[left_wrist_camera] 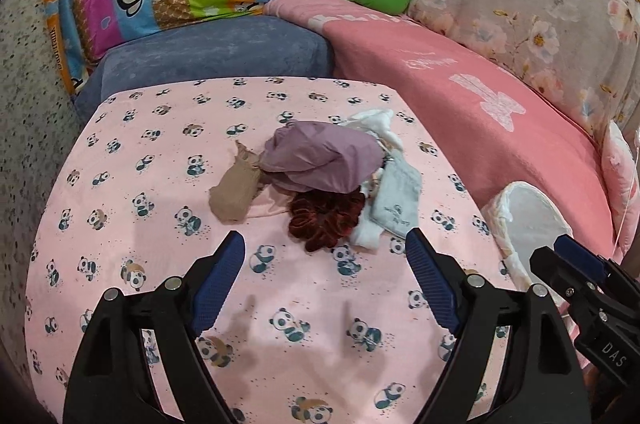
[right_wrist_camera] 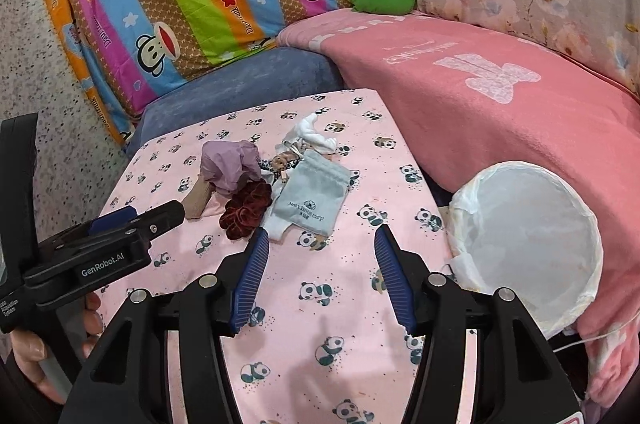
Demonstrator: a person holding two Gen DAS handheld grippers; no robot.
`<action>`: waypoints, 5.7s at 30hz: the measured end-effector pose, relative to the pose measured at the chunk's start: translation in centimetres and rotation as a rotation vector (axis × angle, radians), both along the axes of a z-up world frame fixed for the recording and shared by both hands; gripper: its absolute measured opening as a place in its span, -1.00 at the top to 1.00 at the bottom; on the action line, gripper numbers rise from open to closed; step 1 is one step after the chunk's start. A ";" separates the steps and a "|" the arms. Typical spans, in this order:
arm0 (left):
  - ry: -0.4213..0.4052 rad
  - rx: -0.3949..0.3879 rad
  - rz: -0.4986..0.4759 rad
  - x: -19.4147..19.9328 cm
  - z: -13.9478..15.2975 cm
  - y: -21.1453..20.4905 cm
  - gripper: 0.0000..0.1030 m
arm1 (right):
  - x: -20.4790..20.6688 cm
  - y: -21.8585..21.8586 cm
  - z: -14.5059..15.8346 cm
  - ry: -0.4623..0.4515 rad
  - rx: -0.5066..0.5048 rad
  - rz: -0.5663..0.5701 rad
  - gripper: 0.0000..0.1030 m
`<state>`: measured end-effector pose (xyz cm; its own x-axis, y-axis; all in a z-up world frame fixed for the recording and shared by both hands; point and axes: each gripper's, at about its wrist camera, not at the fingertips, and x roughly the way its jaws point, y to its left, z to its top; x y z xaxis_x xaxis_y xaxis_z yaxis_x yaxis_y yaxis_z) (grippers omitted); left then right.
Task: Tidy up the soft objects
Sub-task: 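Grasp the tan stocking with the left tool while the right tool grasps the purple cloth, then carry the stocking and purple cloth in both tools over the bin, then open both tools to drop the stocking and purple cloth into the bin, then move both open tools back to the remaining items on the table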
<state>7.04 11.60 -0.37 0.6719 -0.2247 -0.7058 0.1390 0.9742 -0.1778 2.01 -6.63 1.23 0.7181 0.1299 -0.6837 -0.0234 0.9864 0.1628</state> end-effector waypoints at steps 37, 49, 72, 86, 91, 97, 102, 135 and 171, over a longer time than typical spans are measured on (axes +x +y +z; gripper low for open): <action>0.181 -0.057 0.011 10.8 -8.2 5.9 0.47 | 15.0 10.8 -5.4 0.107 0.077 0.145 0.82; 0.057 -0.025 0.002 8.2 -1.3 3.3 0.54 | 12.4 9.4 1.2 -0.038 0.117 0.150 0.89; -0.086 0.003 -0.253 2.3 6.1 -12.3 0.54 | 3.1 -8.2 10.4 -0.246 0.150 -0.114 0.91; -0.053 -0.002 -0.431 -0.2 5.4 -21.8 0.53 | -0.1 -19.1 6.9 -0.184 0.149 -0.292 0.91; -0.034 0.008 -0.472 -0.5 4.8 -24.0 0.52 | -0.8 -21.3 5.7 -0.167 0.157 -0.329 0.91; -0.014 0.002 -0.507 -0.9 4.2 -25.8 0.41 | -1.4 -22.7 5.1 -0.158 0.159 -0.354 0.86; -0.028 0.000 -0.502 -1.4 4.1 -26.4 -0.42 | -2.5 -23.6 4.9 -0.175 0.163 -0.392 0.34; -0.018 -0.009 -0.243 0.6 2.8 -16.4 -0.45 | -0.4 -14.9 3.4 -0.120 0.157 -0.226 0.00; 0.172 -0.062 0.021 5.7 -5.4 -1.7 -0.45 | 10.1 1.3 -5.6 0.106 0.103 -0.005 -0.14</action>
